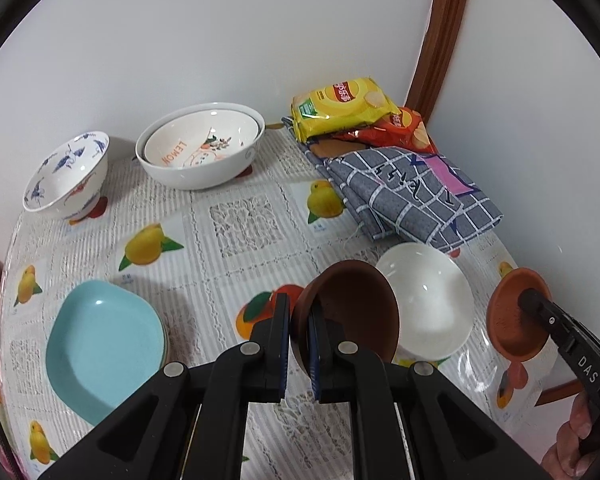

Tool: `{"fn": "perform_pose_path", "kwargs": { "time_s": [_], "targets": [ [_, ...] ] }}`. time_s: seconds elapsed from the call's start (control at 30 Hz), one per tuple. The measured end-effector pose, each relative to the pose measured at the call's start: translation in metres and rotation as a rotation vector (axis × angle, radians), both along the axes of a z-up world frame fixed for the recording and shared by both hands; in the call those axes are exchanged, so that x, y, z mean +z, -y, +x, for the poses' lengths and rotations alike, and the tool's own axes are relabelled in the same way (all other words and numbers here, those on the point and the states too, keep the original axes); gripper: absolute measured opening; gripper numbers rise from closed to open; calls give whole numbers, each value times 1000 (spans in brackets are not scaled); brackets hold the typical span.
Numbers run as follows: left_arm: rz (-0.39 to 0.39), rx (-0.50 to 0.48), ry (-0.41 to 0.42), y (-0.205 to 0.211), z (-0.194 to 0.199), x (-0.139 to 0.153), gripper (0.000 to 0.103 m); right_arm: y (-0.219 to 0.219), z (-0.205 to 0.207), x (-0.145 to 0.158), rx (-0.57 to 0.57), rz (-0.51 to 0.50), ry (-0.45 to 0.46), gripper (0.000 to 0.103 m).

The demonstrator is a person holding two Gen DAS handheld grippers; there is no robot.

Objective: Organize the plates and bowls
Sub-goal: 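Carry both brown bowls toward the white bowl with both grippers, then lower the right gripper's brown bowl into the white bowl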

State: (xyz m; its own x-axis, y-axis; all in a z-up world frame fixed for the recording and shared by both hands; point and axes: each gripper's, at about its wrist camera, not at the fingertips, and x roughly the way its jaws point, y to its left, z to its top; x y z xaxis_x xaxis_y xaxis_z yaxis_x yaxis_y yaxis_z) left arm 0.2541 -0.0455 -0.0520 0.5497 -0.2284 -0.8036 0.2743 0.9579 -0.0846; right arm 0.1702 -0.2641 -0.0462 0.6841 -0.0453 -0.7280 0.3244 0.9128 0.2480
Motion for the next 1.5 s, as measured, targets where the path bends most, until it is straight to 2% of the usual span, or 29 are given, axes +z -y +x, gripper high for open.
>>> {"fn": "perform_pose_path", "kwargs": {
  "time_s": [0.37, 0.7, 0.97, 1.5],
  "targets": [
    [25, -44, -3, 16, 34, -20, 8, -10, 29, -16, 50, -12, -26, 9],
    [32, -55, -25, 15, 61, -39, 9, -24, 62, -49, 66, -61, -112, 9],
    [18, -35, -35, 4, 66, -43, 9, -31, 80, -70, 84, -94, -167, 9],
    [-3, -35, -67, 0, 72, -48, 9, -31, 85, -85, 75, -110, -207, 9]
  ]
}}
